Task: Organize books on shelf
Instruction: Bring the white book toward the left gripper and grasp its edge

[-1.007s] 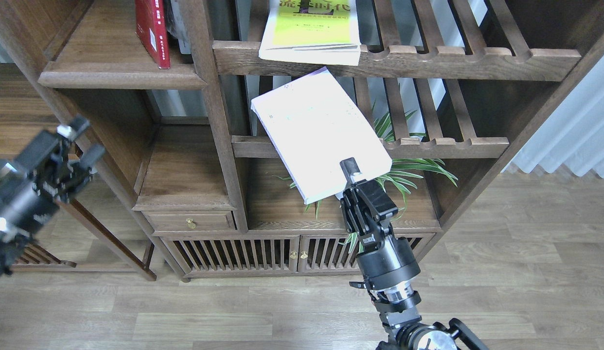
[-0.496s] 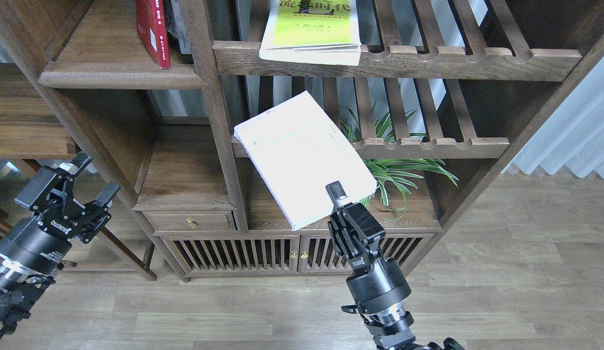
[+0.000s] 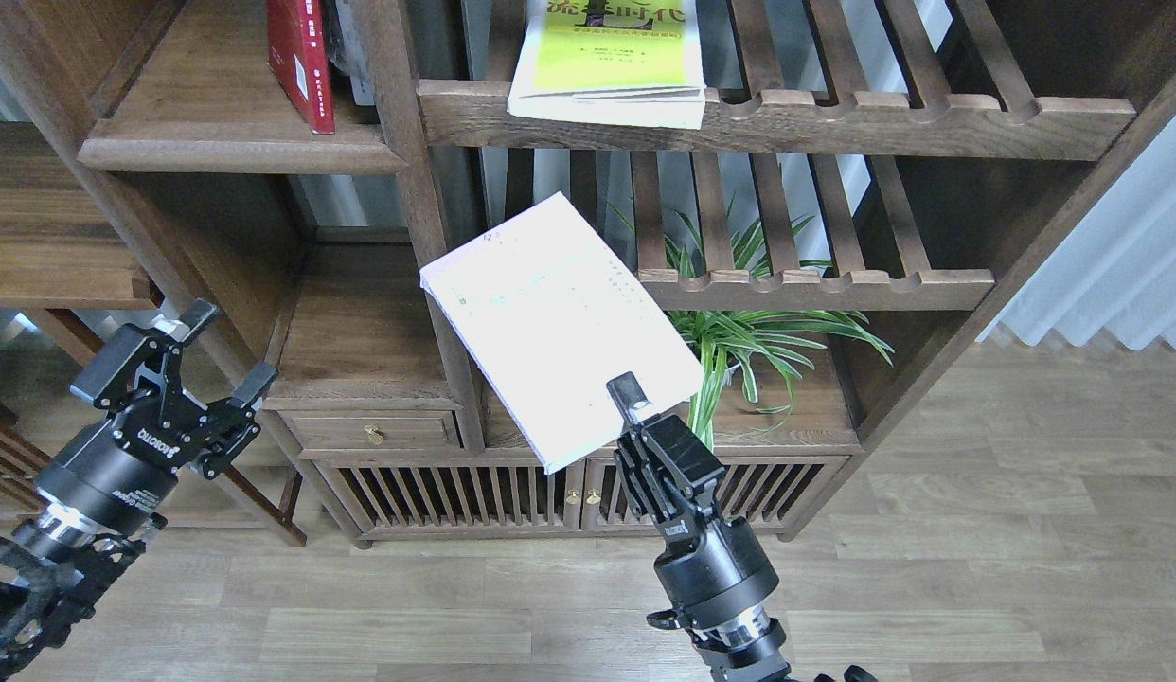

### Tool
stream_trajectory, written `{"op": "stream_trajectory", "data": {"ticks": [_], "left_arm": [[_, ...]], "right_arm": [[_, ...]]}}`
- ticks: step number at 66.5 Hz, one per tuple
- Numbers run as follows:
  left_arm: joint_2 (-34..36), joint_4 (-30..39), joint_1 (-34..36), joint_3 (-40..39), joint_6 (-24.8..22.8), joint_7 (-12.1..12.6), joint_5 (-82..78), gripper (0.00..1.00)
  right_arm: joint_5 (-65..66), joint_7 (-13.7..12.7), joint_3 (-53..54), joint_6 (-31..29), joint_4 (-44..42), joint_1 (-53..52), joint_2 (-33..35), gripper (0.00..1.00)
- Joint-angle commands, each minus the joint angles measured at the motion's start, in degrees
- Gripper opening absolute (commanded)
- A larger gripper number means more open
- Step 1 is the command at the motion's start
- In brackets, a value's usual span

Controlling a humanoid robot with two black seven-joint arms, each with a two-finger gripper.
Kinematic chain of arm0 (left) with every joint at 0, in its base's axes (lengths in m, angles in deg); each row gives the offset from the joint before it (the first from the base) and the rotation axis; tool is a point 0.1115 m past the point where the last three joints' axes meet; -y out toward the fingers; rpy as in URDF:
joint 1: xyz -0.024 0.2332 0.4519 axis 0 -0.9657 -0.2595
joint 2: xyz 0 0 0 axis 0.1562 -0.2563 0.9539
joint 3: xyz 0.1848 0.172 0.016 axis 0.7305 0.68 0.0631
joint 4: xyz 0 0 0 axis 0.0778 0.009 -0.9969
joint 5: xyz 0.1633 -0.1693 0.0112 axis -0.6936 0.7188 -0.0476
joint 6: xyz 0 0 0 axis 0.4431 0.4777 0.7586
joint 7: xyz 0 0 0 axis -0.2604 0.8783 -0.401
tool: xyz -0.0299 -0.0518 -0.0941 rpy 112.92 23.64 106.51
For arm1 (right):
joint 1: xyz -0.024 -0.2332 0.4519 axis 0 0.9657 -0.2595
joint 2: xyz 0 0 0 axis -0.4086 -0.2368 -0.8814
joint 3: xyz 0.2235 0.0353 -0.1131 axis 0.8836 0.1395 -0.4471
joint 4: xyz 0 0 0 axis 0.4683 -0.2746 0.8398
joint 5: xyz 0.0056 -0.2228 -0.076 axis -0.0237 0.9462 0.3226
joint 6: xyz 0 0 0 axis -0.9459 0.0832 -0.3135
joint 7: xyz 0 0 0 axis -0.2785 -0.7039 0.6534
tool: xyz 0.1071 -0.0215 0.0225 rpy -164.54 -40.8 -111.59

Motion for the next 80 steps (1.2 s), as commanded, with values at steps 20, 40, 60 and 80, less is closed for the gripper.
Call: {"op": "stream_trajectory", "data": {"ticks": [20,40,60,80], "left_arm": [[-0.9,0.0,0.1,6.9,0.0,0.0,-2.2,1.0],[-4.2,0.0,1.5,7.2,0.0,0.0,-2.4,1.0],[-6.9,0.0,6.2,11.0,0.0,0.0,-8.0,1.0],[-7.3,0.0,8.4,13.9,0.0,0.0,-8.6,0.97]], "right_arm": [[-0.1,-0.3,-3.2,-0.1,-0.9,-1.4,0.0,0.1],[-0.1,-0.2,-5.6,-0.7,-0.9,-1.4,0.0,0.06],[-0.1,-0.2,-5.8,-0.7,-0.8,-1.4,0.0,0.05],[-0.1,-0.2,-6.5,-0.7,-0.9,-1.3,0.0,0.05]]}}
